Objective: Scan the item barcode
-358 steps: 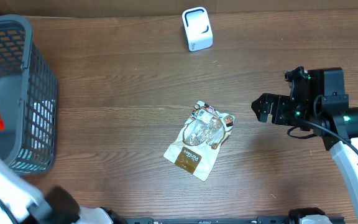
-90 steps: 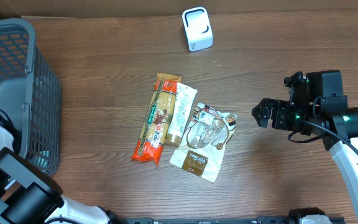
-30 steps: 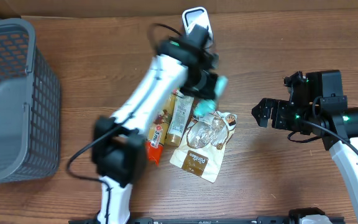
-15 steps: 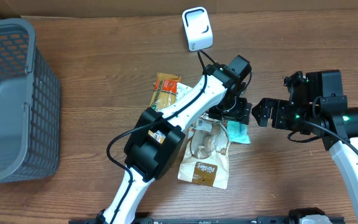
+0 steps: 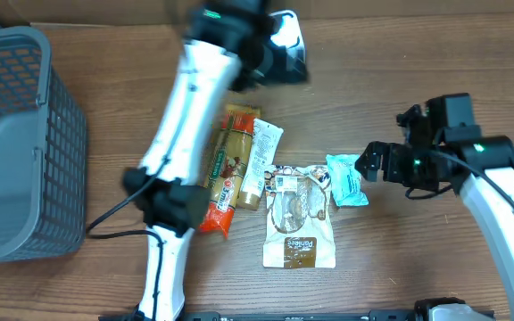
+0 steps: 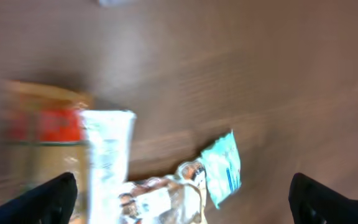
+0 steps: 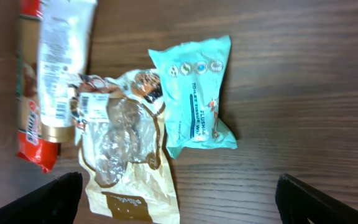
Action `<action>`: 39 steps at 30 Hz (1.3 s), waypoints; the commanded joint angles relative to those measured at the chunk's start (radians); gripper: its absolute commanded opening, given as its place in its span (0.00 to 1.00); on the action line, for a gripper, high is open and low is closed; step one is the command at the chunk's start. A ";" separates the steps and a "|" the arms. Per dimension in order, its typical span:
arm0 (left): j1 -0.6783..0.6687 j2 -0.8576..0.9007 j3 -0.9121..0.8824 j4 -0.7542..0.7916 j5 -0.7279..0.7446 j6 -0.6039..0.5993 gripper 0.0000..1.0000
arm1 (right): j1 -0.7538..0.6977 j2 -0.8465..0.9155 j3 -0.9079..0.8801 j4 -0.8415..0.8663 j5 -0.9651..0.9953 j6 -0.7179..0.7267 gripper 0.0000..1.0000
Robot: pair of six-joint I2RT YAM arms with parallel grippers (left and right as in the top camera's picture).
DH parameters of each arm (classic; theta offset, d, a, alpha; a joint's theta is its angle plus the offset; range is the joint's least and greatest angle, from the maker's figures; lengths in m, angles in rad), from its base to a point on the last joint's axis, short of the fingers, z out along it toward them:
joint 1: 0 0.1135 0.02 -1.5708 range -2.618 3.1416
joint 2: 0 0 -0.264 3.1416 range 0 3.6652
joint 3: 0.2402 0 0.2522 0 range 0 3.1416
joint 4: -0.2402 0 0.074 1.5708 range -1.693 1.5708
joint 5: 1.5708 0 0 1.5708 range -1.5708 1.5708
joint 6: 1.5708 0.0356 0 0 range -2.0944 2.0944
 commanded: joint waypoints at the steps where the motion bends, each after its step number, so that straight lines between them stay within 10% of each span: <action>1: 0.080 -0.060 0.183 -0.080 -0.010 0.031 1.00 | 0.018 0.083 -0.006 0.019 -0.032 -0.030 0.99; 26: 0.341 -0.114 0.273 -0.148 -0.169 0.153 1.00 | 0.433 0.280 -0.014 0.156 0.522 0.028 0.67; 39: 0.420 -0.113 0.268 -0.148 -0.179 0.128 1.00 | 0.574 0.389 -0.086 0.183 0.705 0.023 0.66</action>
